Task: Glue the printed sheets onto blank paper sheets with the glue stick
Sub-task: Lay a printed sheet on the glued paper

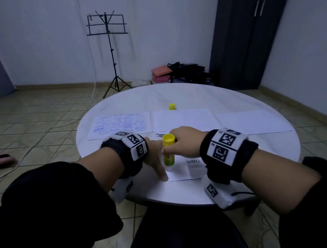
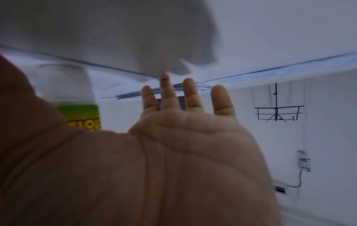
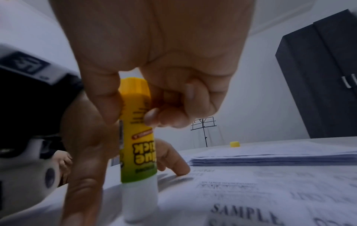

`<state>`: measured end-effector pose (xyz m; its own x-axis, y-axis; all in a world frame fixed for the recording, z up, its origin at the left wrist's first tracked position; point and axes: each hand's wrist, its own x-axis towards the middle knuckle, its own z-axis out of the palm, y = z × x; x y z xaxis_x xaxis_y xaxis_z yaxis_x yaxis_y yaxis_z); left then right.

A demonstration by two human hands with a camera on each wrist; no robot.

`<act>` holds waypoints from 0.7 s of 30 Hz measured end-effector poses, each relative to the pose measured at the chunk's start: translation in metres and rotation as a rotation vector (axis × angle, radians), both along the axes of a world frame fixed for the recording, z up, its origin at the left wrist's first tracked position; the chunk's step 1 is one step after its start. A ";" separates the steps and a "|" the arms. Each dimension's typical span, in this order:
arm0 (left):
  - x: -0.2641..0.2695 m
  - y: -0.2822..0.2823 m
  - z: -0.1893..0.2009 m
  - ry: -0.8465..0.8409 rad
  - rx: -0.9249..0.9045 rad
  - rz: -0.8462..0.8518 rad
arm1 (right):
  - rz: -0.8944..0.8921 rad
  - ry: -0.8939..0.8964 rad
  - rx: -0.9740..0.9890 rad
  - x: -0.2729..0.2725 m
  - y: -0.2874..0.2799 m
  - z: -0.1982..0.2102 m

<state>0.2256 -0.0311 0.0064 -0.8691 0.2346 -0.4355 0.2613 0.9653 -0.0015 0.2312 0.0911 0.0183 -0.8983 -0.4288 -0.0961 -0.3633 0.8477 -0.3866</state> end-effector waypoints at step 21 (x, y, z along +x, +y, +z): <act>-0.024 0.025 -0.003 0.052 -0.317 -0.127 | -0.476 -0.001 -0.050 -0.012 0.146 0.015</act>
<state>0.2014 -0.0062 0.0032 -0.8647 0.2025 -0.4596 0.3708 0.8746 -0.3124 0.2189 0.2375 0.0337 -0.9959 0.0261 -0.0869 0.0612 0.9001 -0.4314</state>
